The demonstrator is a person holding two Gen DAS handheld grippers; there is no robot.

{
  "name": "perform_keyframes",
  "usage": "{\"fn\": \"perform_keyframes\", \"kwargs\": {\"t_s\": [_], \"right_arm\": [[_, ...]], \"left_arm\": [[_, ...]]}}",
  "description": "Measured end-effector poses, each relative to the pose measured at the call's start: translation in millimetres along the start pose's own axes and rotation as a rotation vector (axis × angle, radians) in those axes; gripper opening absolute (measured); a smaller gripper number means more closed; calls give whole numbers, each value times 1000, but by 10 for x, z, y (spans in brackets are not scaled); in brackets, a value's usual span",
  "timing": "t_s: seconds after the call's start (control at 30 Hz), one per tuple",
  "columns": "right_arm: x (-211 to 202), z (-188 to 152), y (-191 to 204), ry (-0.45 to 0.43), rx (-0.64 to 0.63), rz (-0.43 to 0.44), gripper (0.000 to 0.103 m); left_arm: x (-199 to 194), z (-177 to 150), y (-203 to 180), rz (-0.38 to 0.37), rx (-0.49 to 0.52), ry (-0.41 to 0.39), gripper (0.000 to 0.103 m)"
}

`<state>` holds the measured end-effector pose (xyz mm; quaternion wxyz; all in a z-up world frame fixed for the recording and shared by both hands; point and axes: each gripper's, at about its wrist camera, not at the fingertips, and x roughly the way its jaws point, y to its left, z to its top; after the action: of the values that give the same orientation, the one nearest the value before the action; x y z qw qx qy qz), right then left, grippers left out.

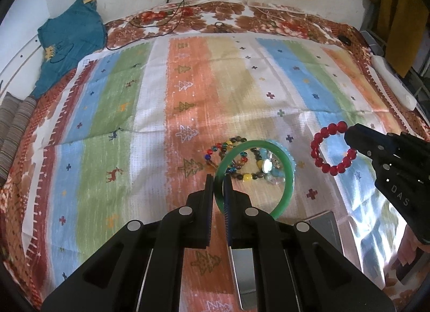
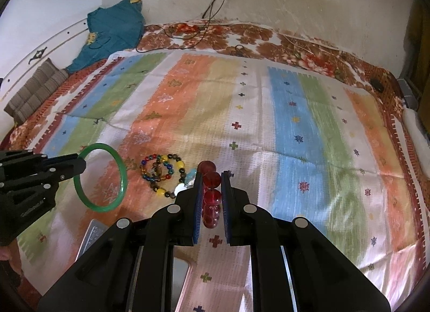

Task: Organize jewelry
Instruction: 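Lift the green bangle with left gripper while right gripper carries the red bracelet to the tin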

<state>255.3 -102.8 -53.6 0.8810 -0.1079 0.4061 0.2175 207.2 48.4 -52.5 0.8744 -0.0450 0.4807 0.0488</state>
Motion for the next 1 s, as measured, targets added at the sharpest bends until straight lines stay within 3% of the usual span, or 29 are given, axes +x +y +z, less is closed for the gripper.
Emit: {"fn": "perform_keyframes", "kwargs": {"t_s": [1.0], "right_arm": [[-689, -476, 250, -50, -25, 63, 14]], "left_arm": [[-480, -482, -158, -12, 16, -24, 7]]}}
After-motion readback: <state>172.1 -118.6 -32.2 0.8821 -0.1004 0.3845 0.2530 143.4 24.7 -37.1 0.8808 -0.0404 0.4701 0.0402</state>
